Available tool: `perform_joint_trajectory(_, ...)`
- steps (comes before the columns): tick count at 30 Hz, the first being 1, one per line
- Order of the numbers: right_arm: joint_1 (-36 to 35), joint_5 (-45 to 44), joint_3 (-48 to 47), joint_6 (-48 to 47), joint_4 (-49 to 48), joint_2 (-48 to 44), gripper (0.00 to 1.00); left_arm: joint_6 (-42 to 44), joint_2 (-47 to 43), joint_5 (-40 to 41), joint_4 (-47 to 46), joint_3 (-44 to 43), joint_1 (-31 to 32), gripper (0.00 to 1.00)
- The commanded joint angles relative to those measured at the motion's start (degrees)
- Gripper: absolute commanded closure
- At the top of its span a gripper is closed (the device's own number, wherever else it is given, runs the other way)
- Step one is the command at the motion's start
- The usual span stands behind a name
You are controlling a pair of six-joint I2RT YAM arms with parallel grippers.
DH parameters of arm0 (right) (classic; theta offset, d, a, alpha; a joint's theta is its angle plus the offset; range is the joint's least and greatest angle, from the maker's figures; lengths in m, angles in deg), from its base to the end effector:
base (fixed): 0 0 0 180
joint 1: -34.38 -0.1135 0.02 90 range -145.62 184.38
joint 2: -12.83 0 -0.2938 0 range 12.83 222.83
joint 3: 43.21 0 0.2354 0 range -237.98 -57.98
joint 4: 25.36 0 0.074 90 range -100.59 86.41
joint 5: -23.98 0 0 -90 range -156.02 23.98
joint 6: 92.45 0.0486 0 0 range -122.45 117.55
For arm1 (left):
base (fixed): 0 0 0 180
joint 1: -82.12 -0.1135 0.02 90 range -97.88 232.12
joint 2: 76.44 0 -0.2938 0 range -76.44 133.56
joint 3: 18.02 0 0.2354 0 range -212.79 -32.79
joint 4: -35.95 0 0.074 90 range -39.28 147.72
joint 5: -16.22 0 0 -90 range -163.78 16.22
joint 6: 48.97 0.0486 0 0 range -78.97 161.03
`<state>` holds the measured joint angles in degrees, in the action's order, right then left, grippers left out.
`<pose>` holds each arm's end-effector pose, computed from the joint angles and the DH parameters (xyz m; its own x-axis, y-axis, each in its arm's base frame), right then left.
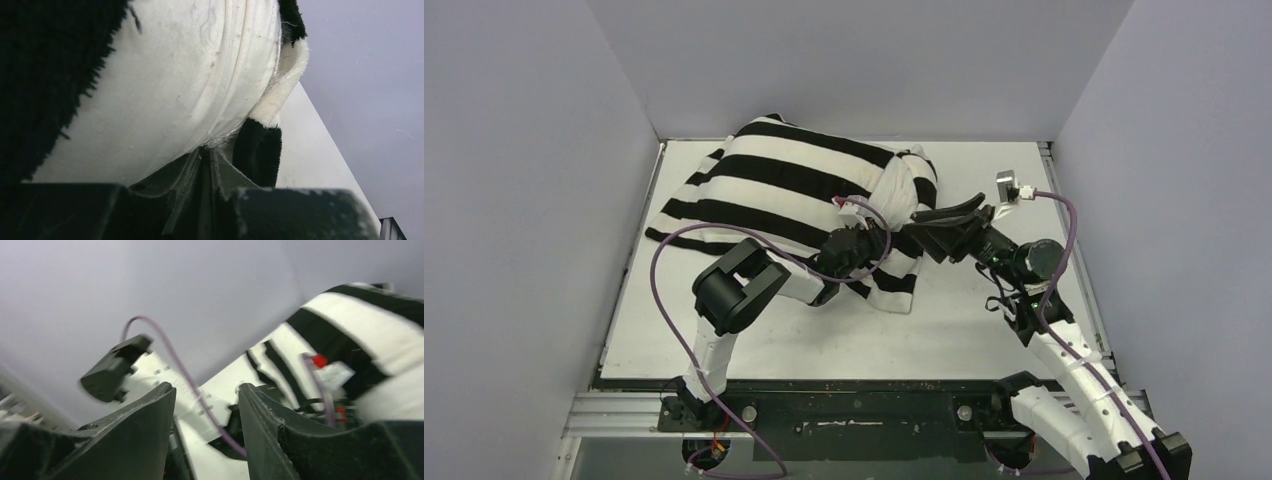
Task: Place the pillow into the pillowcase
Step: Stuff the pillow into the pillowcase.
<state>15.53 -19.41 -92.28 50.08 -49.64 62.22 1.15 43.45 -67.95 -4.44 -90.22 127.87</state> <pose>0.1422 0.0859 0.3788 -0.4411 0.4255 -0.7901 -0.8224 0.1608 0.5458 0.3149 -0.3162 0.1786 -0.4799 -0.4215 -0.7694 0.4360 0.6464 -0.6261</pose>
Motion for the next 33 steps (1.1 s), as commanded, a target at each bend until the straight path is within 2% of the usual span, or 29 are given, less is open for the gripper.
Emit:
perform_joint_trajectory(1, 1.18, -18.69, -7.64, -18.88, 30.16, -0.74, 0.50, -0.59, 0.80, 2.34, 11.43, 6.42, -2.66, 0.87)
perform_joint_trajectory(5, 1.20, -35.58, -16.60, -29.13, 44.05, 6.06, 0.48, -0.93, -0.43, 1.81, 10.55, 7.14, -2.27, 0.87)
perform_joint_trajectory(8, 1.27, -41.33, -21.45, -34.39, 46.81, 13.21, 0.44, -0.84, -0.24, 1.54, 10.24, 7.07, -2.28, 0.87)
perform_joint_trajectory(13, 0.60, -43.03, -30.38, -39.76, 49.77, 26.65, 0.40, -1.77, 0.09, 0.72, 8.82, 7.78, -2.07, 0.87)
perform_joint_trajectory(17, -0.42, -46.40, -34.90, -42.22, 51.10, 33.27, 0.40, -2.13, -0.09, 0.13, 8.36, 8.30, -1.89, 0.87)
perform_joint_trajectory(25, -1.50, -46.43, -38.73, -43.37, 50.69, 40.59, 0.40, -2.52, 0.00, -0.17, 7.20, 8.83, -1.68, 0.87)
perform_joint_trajectory(30, -3.15, -51.71, -41.55, -44.39, 53.13, 44.35, 0.41, -2.71, -0.22, -0.04, 6.95, 8.91, -1.68, 0.87)
perform_joint_trajectory(33, -4.91, -56.05, -42.85, -45.08, 54.98, 45.36, 0.45, -2.78, -0.48, 0.19, 6.80, 9.09, -1.58, 0.87)
